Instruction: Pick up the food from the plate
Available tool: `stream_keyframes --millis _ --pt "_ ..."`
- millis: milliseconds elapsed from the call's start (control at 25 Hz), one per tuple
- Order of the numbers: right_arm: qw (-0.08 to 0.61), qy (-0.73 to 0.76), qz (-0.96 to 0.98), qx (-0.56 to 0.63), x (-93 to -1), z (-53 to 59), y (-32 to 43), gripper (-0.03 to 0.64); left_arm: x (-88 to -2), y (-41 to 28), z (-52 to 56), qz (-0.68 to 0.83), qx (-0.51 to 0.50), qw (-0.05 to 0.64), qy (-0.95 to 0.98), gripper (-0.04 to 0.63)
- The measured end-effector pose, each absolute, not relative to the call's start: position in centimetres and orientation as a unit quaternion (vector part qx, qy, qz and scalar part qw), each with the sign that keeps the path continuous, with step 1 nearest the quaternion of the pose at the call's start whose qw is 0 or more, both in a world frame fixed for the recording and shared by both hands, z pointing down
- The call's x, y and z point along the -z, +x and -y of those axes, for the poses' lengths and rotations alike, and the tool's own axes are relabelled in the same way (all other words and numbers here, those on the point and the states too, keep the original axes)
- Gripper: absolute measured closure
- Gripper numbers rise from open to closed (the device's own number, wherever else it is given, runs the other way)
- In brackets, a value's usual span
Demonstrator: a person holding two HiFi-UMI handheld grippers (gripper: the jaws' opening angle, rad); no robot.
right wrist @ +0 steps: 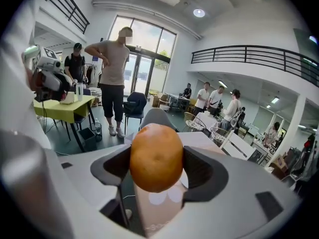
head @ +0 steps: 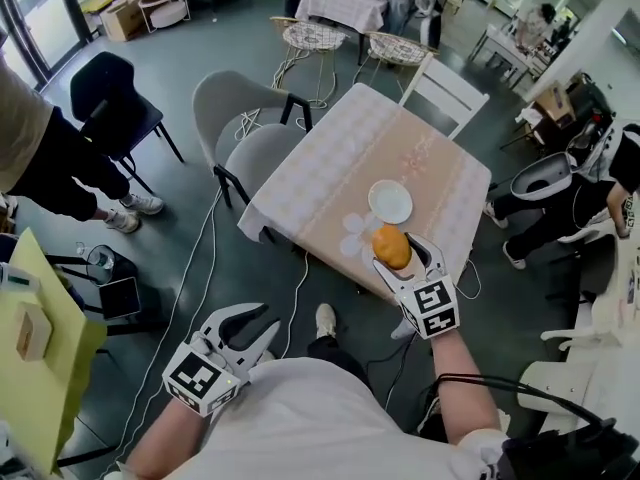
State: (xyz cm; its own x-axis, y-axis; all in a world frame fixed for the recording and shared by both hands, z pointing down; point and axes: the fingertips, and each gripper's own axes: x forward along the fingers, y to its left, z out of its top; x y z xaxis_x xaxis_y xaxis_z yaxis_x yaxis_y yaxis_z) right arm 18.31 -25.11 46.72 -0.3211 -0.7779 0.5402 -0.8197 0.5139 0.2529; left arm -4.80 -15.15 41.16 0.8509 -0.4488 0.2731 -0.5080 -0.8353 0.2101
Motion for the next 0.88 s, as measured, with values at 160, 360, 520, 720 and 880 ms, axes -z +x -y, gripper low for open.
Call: stream_keyframes --millis 160,360,520,720,880 --pt "0.289 0.500 0.816 -0.022 -43.9 20.8 14.8 0.281 -41.5 -6.3 13.2 0.227 -0.106 0.130 0.959 0.489" --pt "0.272 0.505 0.819 -0.015 -41.1 16.1 11.3 0.281 -41.9 -8.0 11.4 0.208 -0.108 0.126 0.964 0.489" --pt "0.263 0.512 0.818 -0.008 -39.1 12.8 9.4 0.281 -42.2 -8.5 9.9 0.191 -0.116 0.117 0.968 0.489" --pt "0.252 0.516 0.818 -0.002 -37.7 10.2 7.6 0.281 -42.4 -9.0 8.6 0.173 -0.118 0.113 0.971 0.489" --pt "0.255 0.510 0.821 0.012 -36.8 8.8 6.2 0.281 -42.5 -9.7 8.0 0.172 -0.118 0.115 0.971 0.489"
